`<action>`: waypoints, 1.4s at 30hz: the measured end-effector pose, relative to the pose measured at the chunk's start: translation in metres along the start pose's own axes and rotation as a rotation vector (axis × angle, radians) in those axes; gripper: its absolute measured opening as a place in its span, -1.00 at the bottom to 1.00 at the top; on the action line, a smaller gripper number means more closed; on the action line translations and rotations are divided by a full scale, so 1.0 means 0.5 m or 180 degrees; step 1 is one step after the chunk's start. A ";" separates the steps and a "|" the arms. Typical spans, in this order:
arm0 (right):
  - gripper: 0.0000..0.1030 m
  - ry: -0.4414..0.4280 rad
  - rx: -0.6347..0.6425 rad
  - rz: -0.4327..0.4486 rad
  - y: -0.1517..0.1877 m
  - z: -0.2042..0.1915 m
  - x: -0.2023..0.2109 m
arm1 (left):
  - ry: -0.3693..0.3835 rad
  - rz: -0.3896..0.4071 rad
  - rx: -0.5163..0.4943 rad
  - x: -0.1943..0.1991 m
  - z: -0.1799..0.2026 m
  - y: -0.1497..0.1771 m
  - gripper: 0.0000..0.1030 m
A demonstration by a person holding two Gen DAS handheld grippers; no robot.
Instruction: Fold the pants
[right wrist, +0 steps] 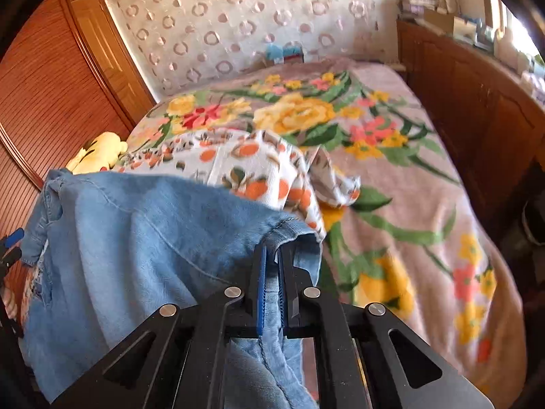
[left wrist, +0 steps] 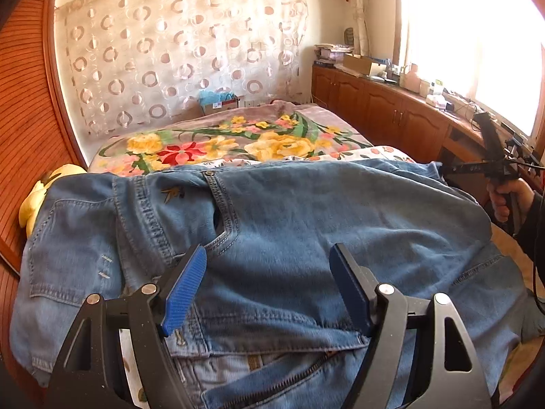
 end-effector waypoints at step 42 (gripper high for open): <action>-0.36 0.0478 0.0297 0.0295 0.164 -0.131 0.141 | -0.0103 -0.0052 0.0217 0.092 -0.050 0.108 0.47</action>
Point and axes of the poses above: each gripper's, at about its wrist camera, not at the fingertips, and x roughly against the way its jaws point, z to its right, y to its underside, the point moved 4 cm from there along -x, roughly the way its jaws point, and after that the axes turned 2 degrees about z, right-handed, at the moved point
